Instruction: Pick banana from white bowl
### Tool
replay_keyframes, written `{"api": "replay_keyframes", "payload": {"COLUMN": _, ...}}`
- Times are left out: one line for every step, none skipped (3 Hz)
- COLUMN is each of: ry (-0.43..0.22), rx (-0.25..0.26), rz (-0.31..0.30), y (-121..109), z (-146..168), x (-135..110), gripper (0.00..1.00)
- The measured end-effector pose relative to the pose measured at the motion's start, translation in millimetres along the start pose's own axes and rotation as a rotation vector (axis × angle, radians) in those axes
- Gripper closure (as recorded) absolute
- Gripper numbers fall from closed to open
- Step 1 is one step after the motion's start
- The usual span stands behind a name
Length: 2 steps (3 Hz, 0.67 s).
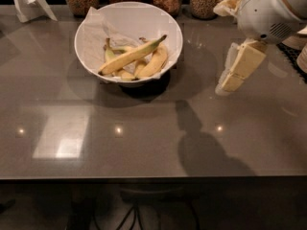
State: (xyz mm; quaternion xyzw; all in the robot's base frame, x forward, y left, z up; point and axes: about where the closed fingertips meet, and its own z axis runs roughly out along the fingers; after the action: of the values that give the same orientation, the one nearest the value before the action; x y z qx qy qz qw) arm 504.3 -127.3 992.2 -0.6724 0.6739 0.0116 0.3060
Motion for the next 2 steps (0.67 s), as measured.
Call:
{"api": "replay_keyframes", "payload": {"ry": -0.046, "rx": -0.010, "rz": -0.131, "y": -15.2, "z": 35.9, "x": -44.3, "gripper": 0.00}}
{"api": "replay_keyframes", "payload": {"ry": -0.070, "rx": -0.015, "rz": -0.226, "y": -28.5, "z": 68.0, "x": -76.9, "gripper": 0.00}}
